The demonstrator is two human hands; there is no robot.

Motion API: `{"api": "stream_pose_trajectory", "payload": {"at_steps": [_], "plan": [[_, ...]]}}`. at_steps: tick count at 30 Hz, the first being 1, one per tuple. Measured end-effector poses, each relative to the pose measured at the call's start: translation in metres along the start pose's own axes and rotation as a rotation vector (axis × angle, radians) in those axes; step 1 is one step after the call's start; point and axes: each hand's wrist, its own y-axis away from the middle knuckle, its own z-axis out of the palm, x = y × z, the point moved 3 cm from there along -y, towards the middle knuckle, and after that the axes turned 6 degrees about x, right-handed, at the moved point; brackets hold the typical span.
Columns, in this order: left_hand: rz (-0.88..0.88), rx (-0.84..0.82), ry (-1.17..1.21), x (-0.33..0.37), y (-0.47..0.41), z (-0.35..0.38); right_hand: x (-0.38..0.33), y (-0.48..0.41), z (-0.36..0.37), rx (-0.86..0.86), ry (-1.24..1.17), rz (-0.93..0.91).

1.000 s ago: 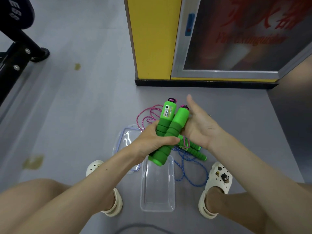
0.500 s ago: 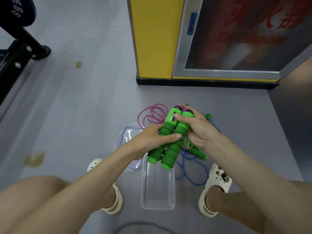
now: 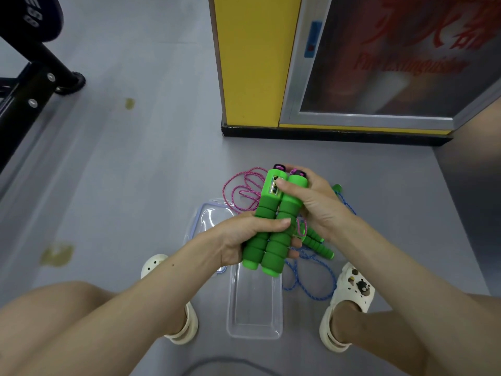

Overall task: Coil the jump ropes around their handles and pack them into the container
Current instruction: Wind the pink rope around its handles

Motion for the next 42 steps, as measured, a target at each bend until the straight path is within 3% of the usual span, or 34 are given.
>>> {"api": "stream_pose_trajectory", "payload": {"at_steps": [3, 8, 12, 17, 26, 35, 40, 42], "plan": [[0.027, 0.006, 0.007, 0.004, -0.001, -0.002, 0.002, -0.006, -0.004, 0.023, 0.053, 0.026], [0.025, -0.027, 0.029, 0.005, 0.004, 0.001, 0.003, -0.015, -0.016, 0.257, -0.16, -0.025], [-0.002, -0.047, 0.033, 0.005, 0.006, 0.002, 0.001, -0.016, -0.011, 0.147, -0.236, -0.007], [-0.035, -0.081, 0.012, 0.001, 0.004, 0.004, 0.005, -0.009, -0.003, 0.032, -0.29, 0.187], [-0.012, -0.052, -0.013, 0.002, 0.007, -0.003, 0.009, -0.002, -0.008, 0.145, 0.261, 0.01], [0.015, -0.037, 0.024, 0.004, 0.007, -0.003, -0.003, 0.002, -0.008, 0.08, 0.238, -0.17], [0.002, -0.019, 0.05, 0.005, 0.008, -0.004, -0.011, 0.005, -0.005, -0.073, 0.39, -0.2], [-0.012, -0.019, 0.049, 0.005, 0.009, -0.005, -0.011, 0.005, -0.006, -0.053, 0.454, -0.262]]}}
